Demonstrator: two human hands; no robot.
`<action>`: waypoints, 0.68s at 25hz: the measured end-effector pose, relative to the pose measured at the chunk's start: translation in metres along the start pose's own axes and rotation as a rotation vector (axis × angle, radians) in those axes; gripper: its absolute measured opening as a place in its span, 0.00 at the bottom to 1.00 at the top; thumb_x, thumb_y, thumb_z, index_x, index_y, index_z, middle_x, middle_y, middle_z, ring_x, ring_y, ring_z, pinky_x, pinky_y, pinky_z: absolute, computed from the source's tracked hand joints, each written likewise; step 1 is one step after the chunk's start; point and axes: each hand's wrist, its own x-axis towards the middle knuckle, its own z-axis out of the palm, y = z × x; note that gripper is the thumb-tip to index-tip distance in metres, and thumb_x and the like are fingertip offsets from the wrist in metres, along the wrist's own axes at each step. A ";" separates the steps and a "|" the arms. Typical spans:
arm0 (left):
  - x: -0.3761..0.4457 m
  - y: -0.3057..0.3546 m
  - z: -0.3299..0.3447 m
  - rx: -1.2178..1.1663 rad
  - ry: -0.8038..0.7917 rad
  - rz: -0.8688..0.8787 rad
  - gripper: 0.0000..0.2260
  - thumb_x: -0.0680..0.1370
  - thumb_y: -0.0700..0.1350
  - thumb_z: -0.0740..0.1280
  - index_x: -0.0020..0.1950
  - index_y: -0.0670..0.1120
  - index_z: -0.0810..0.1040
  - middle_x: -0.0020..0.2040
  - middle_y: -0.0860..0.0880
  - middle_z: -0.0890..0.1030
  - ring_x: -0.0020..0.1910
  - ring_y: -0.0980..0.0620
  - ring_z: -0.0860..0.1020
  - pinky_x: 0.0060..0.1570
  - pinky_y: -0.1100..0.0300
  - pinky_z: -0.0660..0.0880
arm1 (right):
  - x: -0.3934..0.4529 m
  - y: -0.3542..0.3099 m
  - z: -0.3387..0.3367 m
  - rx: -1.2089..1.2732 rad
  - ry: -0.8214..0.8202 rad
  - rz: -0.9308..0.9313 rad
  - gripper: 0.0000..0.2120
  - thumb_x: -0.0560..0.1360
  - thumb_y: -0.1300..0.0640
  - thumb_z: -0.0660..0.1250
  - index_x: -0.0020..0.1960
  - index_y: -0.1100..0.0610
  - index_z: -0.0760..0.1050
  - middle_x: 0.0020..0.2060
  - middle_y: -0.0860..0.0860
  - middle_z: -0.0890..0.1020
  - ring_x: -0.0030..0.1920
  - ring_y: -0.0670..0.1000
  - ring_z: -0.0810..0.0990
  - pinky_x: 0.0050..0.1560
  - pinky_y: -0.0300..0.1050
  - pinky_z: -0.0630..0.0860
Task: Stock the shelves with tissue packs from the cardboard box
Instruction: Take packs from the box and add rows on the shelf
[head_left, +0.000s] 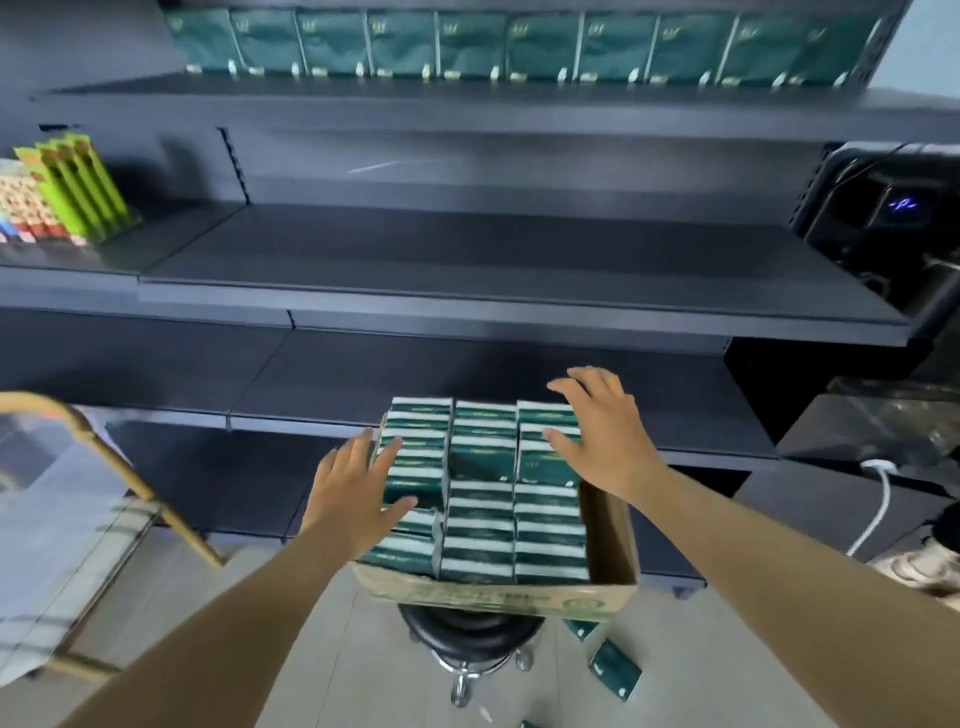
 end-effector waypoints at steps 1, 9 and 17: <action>-0.006 -0.009 0.015 0.001 -0.030 -0.009 0.35 0.76 0.65 0.59 0.77 0.49 0.56 0.75 0.40 0.59 0.73 0.40 0.61 0.70 0.46 0.59 | -0.004 -0.008 0.018 0.012 -0.011 0.006 0.25 0.75 0.45 0.63 0.70 0.48 0.63 0.71 0.49 0.62 0.72 0.53 0.57 0.67 0.54 0.61; 0.002 -0.074 0.112 -0.084 -0.203 -0.010 0.35 0.77 0.66 0.56 0.78 0.53 0.47 0.78 0.44 0.52 0.75 0.44 0.54 0.72 0.49 0.52 | -0.009 -0.071 0.168 0.236 -0.221 -0.015 0.19 0.79 0.52 0.62 0.68 0.51 0.69 0.67 0.50 0.69 0.69 0.52 0.61 0.70 0.47 0.59; 0.010 -0.094 0.152 -0.280 -0.245 0.003 0.37 0.75 0.65 0.60 0.77 0.56 0.46 0.78 0.45 0.51 0.76 0.44 0.51 0.73 0.49 0.48 | 0.009 -0.094 0.236 0.412 -0.421 0.155 0.14 0.79 0.53 0.60 0.64 0.48 0.74 0.61 0.44 0.74 0.65 0.47 0.66 0.68 0.45 0.62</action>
